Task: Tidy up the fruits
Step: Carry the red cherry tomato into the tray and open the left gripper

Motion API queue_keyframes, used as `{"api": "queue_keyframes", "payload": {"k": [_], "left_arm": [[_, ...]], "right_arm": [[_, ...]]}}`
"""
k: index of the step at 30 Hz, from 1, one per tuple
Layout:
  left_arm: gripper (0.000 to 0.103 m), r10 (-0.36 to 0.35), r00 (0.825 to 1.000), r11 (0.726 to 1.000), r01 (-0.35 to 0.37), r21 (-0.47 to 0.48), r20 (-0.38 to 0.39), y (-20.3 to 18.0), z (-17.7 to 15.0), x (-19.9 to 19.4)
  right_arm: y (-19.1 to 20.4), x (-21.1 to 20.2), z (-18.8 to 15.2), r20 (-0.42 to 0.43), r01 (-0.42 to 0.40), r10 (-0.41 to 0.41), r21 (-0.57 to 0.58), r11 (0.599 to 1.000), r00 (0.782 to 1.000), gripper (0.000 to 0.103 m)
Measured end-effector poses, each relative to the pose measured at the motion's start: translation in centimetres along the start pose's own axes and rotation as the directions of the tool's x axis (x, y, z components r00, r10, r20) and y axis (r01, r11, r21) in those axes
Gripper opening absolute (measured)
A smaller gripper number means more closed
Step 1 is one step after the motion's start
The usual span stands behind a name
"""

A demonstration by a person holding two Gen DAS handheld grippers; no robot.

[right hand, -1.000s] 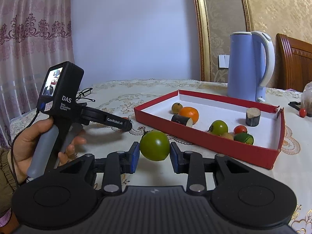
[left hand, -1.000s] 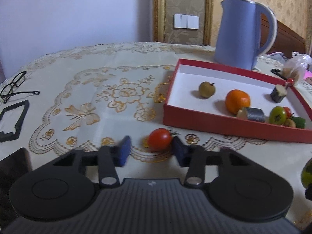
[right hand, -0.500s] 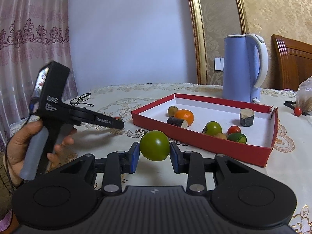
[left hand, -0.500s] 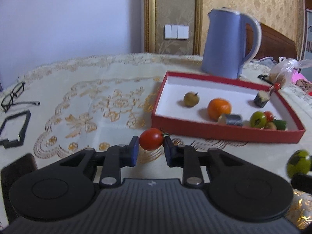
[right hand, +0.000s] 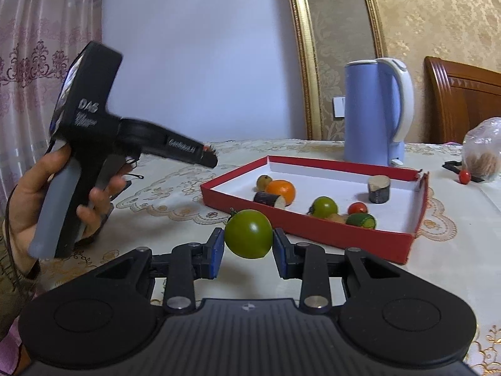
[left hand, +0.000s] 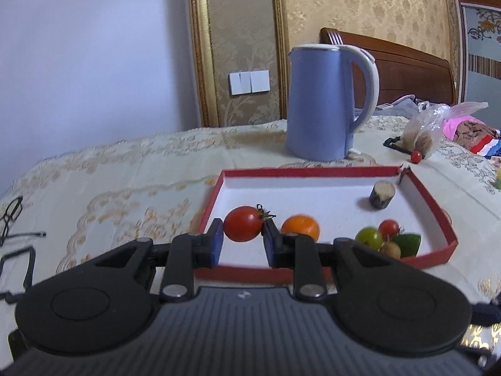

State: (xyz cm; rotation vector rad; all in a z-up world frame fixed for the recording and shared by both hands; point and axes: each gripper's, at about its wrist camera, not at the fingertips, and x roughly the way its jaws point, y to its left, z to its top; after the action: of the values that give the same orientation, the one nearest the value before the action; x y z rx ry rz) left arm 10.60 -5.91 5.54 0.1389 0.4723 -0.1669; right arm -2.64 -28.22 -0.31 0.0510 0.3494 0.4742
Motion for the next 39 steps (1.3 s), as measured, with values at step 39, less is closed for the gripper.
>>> {"api": "queue_keyframes", "payload": {"k": [39], "left_arm": [[0.063,0.028,0.997,0.993,-0.020,0.113,-0.073,-7.7,4.7,9.2]], "right_arm": [[-2.5,-1.2,0.0,0.010,0.055,-0.055,0.041,0.998,0.998,0.033]]}}
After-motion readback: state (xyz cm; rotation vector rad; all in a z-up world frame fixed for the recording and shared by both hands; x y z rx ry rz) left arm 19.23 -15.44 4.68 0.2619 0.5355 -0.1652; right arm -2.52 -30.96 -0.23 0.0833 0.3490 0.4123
